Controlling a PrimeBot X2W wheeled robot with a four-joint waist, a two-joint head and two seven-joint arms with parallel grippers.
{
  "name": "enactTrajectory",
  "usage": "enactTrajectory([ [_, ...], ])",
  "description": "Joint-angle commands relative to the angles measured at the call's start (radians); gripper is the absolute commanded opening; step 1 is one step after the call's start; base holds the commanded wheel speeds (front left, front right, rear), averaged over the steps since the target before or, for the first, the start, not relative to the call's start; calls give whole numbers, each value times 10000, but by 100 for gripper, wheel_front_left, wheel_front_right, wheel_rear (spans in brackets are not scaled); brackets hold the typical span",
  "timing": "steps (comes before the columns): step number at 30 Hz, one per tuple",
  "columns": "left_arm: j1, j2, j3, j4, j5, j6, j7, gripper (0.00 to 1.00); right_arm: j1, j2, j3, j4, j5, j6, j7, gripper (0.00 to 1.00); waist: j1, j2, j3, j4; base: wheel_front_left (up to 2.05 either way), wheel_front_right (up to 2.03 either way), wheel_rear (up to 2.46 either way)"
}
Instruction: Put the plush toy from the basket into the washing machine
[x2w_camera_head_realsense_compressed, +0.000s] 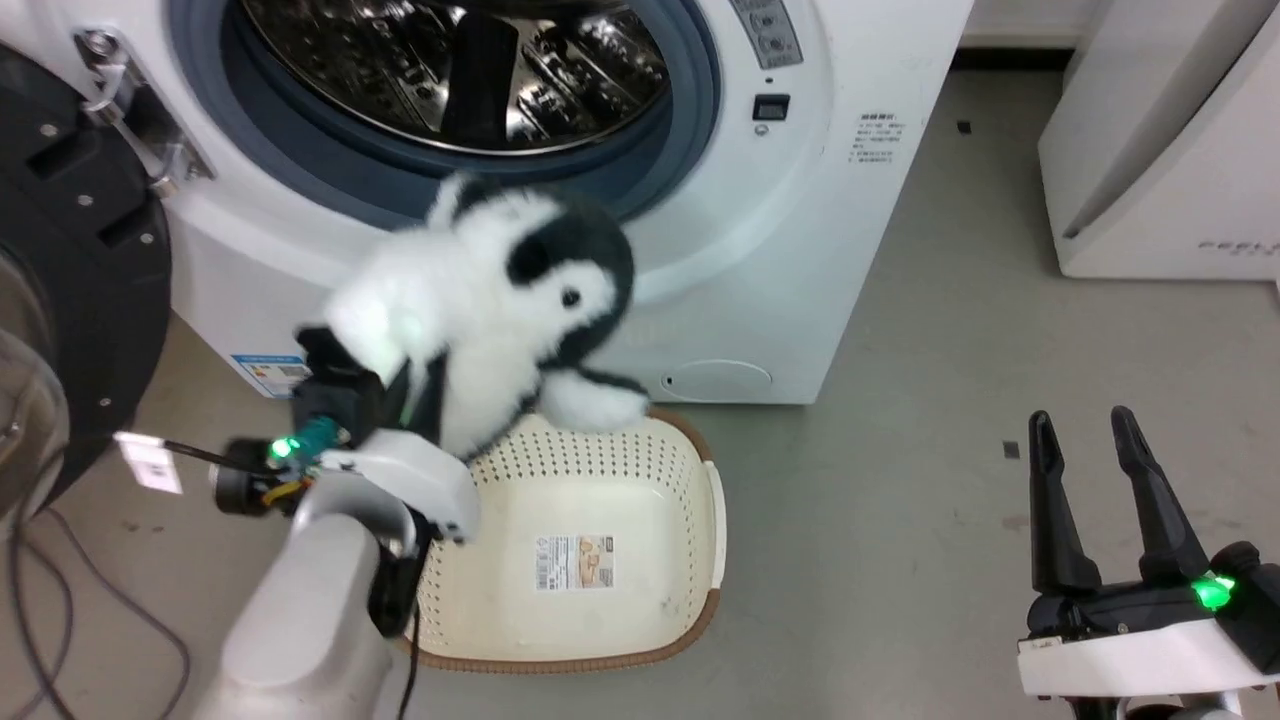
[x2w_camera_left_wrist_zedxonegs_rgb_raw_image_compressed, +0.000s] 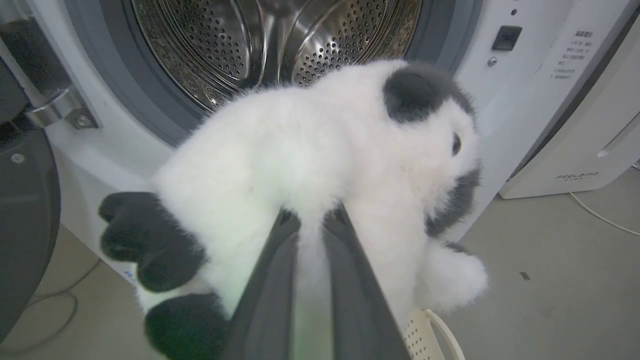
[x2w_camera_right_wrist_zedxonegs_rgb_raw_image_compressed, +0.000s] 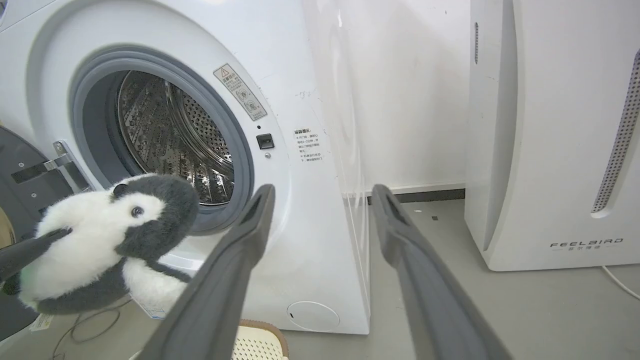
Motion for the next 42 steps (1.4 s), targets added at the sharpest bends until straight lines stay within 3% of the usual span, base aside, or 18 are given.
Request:
enactTrajectory([
  [1, -30, 79, 192, -380, 219, 162, -69, 0, -61, -1, 30, -70, -18, -7, -44, 100, 1, 0, 173, -90, 0, 0, 0],
  [6, -442, 44, 869, -922, 491, 349, -69, 0, -407, -1, 145, -125, -61, -7, -44, 100, 1, 0, 784, -345, 0, 0, 0],
  [19, -3179, 203, 2022, -737, 1050, 320, -70, 0, -1509, -1, 285, -355, 166, -7, -44, 100, 1, 0, 2988, -1485, 0, 0, 0],
  [32, -7188, 1385, 2782, 318, 1491, 320, -70, 0, -2522, -1, 615, -546, 874, -7, -44, 100, 1, 0, 5183, -2870, 0, 0, 0],
  [42, -9834, 2207, 3070, 2345, 1488, 363, -70, 0, -2760, -1, 810, -673, 1187, -7, -44, 100, 1, 0, 6037, -3461, 0, 0, 0],
])
